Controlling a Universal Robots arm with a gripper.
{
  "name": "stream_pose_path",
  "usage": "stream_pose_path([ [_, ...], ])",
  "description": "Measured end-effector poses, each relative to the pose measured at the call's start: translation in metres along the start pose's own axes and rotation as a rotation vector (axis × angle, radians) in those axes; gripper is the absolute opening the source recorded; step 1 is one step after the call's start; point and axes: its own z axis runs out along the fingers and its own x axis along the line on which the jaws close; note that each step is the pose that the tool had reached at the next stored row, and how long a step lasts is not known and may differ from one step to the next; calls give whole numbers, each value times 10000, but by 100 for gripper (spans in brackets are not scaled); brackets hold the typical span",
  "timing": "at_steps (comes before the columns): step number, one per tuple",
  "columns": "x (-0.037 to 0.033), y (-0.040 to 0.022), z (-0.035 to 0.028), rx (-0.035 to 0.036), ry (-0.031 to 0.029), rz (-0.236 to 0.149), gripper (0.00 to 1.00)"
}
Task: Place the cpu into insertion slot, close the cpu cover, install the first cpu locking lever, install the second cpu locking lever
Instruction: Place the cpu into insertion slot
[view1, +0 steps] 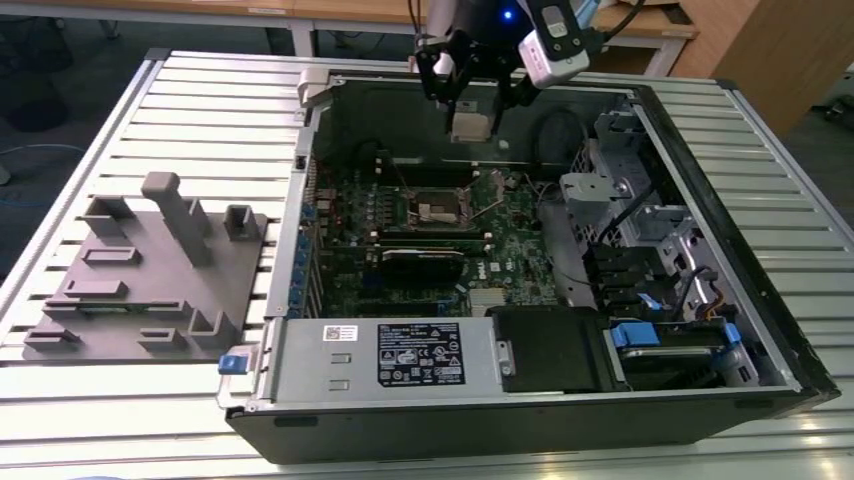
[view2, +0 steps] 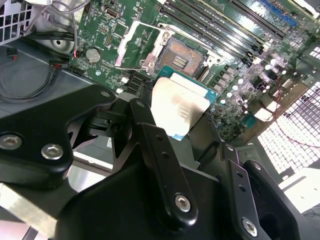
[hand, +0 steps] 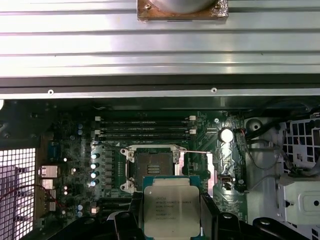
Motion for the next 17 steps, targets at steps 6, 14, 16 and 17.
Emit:
stream_pose_path([
  [6,0,-3,26,2,1,0,54],
  [14,-1,-10,81,2,1,1,54],
  [16,-1,-11,94,2,1,0,54],
  [17,-2,-11,96,4,2,0,54],
])
